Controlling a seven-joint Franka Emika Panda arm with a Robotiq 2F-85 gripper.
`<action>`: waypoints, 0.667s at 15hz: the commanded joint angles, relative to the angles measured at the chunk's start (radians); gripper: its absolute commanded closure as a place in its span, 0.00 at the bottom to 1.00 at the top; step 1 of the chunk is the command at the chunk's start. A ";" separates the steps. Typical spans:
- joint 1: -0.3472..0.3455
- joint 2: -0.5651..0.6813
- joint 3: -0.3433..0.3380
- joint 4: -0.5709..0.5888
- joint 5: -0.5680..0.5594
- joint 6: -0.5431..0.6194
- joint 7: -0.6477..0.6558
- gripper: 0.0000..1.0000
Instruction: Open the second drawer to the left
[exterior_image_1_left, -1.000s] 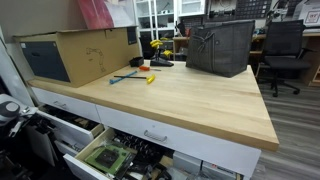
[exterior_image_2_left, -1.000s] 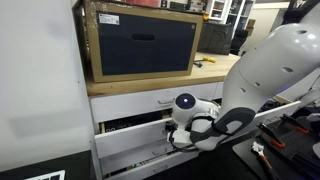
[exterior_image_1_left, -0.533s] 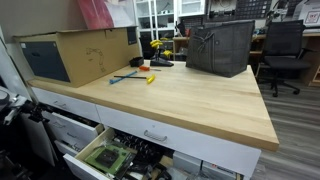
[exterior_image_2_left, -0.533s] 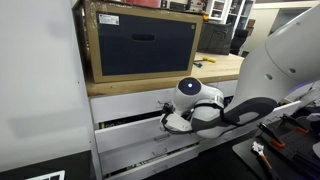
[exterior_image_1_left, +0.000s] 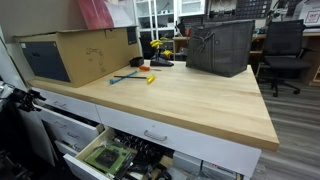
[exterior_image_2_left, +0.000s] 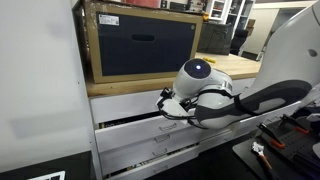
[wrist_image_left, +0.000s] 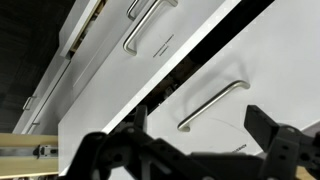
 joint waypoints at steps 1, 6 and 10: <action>0.006 -0.046 0.019 -0.010 0.010 0.007 0.081 0.00; -0.048 -0.024 0.075 0.057 0.039 -0.028 0.214 0.00; -0.160 -0.019 0.176 0.125 0.057 -0.021 0.295 0.00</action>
